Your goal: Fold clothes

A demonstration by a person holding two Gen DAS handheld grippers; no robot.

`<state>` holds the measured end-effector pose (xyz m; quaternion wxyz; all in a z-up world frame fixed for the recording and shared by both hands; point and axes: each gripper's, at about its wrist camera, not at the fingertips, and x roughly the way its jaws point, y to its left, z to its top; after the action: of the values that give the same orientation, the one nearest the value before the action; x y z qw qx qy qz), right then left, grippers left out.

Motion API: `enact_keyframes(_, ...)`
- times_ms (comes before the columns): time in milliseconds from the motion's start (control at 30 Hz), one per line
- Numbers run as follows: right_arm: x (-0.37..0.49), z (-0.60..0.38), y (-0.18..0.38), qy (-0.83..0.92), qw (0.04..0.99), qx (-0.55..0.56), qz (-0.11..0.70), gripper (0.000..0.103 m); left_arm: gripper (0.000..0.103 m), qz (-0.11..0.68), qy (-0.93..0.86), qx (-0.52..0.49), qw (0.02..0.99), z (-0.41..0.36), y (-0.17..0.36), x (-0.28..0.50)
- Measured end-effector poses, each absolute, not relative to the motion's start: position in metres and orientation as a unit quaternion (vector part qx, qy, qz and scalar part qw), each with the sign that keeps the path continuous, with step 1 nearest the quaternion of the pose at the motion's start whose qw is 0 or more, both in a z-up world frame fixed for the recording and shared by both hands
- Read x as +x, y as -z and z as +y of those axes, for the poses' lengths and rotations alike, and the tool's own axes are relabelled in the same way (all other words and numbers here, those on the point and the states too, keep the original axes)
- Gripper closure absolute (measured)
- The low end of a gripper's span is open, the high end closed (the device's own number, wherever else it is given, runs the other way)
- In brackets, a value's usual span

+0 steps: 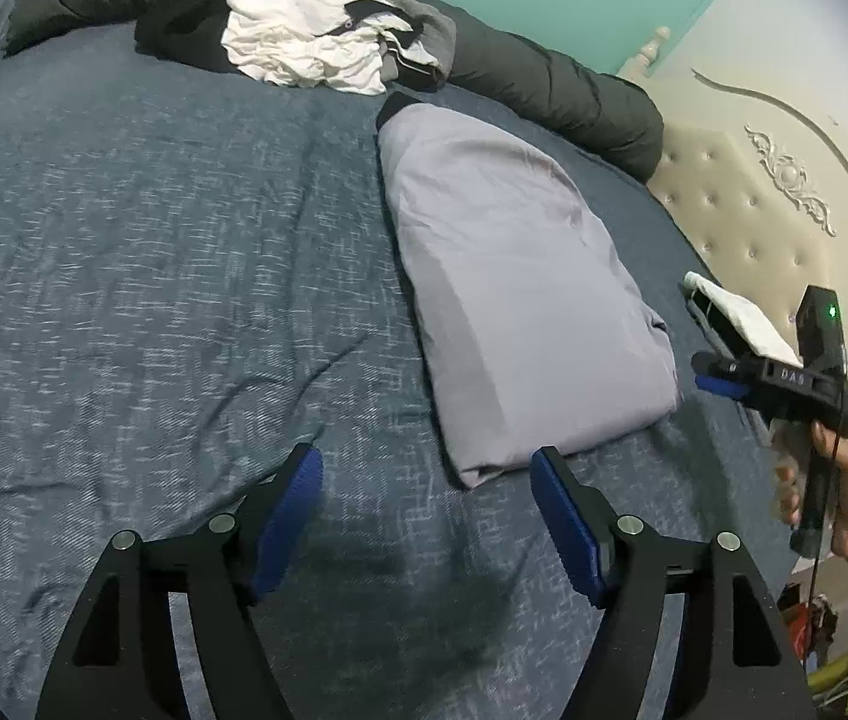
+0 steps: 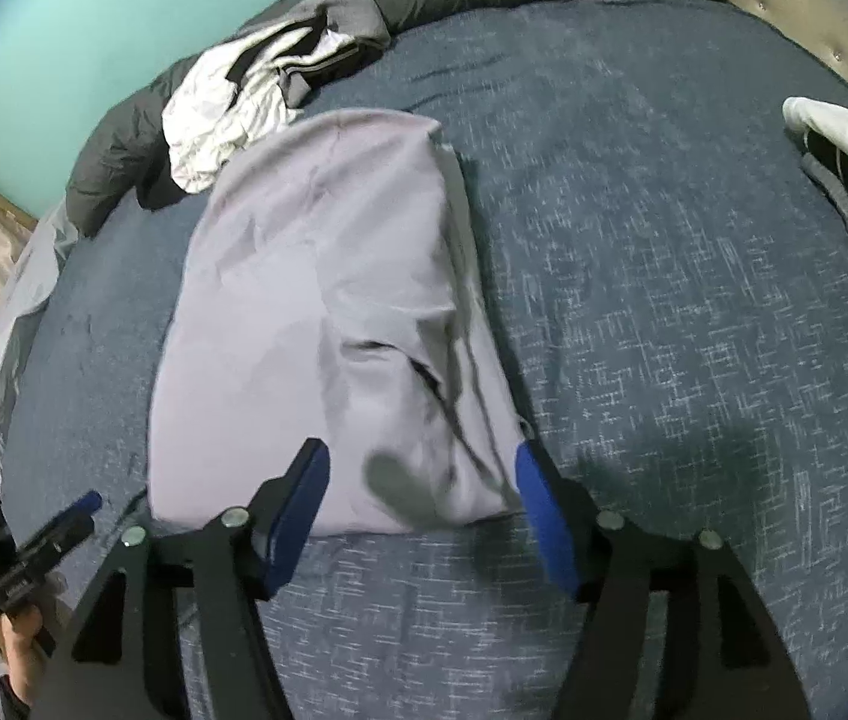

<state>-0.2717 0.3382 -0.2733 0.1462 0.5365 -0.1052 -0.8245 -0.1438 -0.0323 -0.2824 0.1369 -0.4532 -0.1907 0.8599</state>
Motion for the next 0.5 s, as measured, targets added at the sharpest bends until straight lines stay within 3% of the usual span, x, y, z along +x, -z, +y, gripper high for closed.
enact_keyframes(500,-0.303,0.340,0.315,0.790,0.181,0.571,-0.133,0.027,0.026,-0.234,-0.828,-0.486,0.155,-0.005,0.316,-0.198)
